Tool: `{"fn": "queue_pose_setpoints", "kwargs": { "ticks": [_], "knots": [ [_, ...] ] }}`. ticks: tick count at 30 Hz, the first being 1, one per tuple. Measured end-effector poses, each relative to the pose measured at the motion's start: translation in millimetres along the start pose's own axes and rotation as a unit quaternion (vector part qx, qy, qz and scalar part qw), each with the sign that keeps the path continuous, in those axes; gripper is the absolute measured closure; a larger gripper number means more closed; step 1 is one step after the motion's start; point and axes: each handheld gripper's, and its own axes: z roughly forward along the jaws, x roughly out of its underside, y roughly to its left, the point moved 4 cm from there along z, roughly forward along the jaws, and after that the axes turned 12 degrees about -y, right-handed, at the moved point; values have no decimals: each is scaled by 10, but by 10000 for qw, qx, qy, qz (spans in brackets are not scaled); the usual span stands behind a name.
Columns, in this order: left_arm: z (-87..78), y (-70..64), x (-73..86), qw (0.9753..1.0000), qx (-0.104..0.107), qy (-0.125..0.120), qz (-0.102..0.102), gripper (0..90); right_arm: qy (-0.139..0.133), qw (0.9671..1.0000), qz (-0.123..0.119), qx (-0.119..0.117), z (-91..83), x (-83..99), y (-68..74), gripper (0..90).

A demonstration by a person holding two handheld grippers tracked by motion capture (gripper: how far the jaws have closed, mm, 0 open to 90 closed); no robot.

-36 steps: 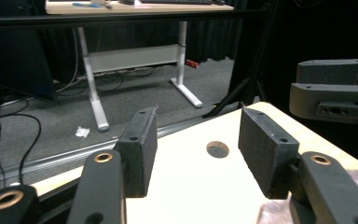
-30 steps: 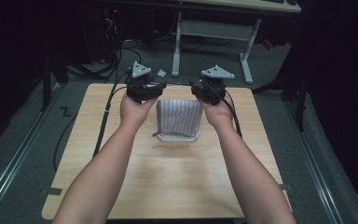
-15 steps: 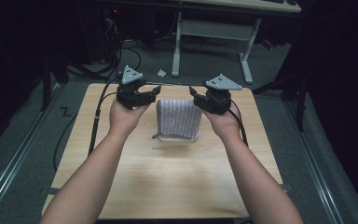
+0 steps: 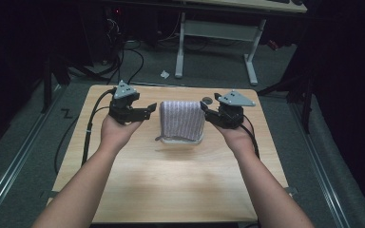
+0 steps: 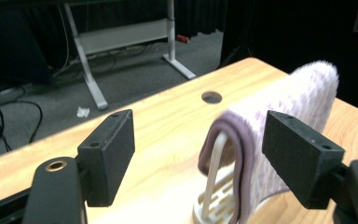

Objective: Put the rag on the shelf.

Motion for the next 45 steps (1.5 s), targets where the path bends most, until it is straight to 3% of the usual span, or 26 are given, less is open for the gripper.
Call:
{"fn": "queue_pose_setpoints", "kwargs": {
  "ticks": [6, 8, 12, 16, 23, 27, 32, 34, 35, 36, 37, 38, 39, 40, 41, 44, 45],
  "knots": [
    [35, 56, 297, 9994, -20, 309, -139, 219, 340, 9990, 266, -147, -54, 269, -68, 307],
    [56, 53, 385, 9990, -4, 413, -152, 215, 286, 9992, 258, -122, -76, 333, -68, 304],
    [94, 31, 612, 9979, 63, 597, -249, 215, 624, 9975, 285, -174, -81, 474, -35, 210],
    [104, -45, 811, 9968, 183, 705, -342, 215, 601, 9981, 87, -41, -143, 614, 61, 258],
    [20, -317, 1173, 9939, 531, 914, -320, 217, 770, 9963, 283, -249, -305, 939, 260, 249],
    [-103, -440, 1398, 9917, 676, 1044, -318, 224, 873, 9948, 393, -343, -444, 1159, 363, 249],
    [-386, -547, 1703, 9866, 912, 1273, -466, 224, 1052, 9909, 695, -463, -684, 1476, 516, 243],
    [-609, -533, 1830, 9858, 947, 1170, -738, 217, 1051, 9914, 633, -450, -836, 1614, 572, 234],
    [-750, -522, 1905, 9870, 877, 1043, -846, 219, 1101, 9917, 481, -452, -919, 1682, 590, 244],
    [-885, -499, 1991, 9884, 744, 967, -908, 230, 1281, 9899, 363, -490, -973, 1713, 590, 221],
    [-954, -472, 2035, 9859, 701, 1124, -1028, 251, 1369, 9889, 331, -473, -1012, 1717, 561, 228],
    [-998, -456, 2018, 9842, 816, 1208, -1004, 222, 1368, 9889, 434, -383, -1052, 1731, 511, 257],
    [-1038, -442, 1988, 9879, 680, 1105, -846, 211, 1382, 9871, 740, -326, -1081, 1771, 447, 252],
    [-1061, -427, 1968, 9895, 593, 1055, -786, 225, 1470, 9834, 998, -360, -1083, 1808, 414, 231],
    [-1065, -420, 1959, 9894, 583, 1052, -812, 226, 1550, 9810, 1108, -376, -1070, 1831, 391, 222],
    [-1017, -465, 1976, 9871, 745, 1131, -849, 219, 1514, 9814, 1140, -309, -1032, 1817, 376, 230],
    [-990, -478, 1995, 9871, 765, 1230, -678, 216, 1493, 9819, 1126, -303, -1025, 1810, 378, 232]
  ]
}}
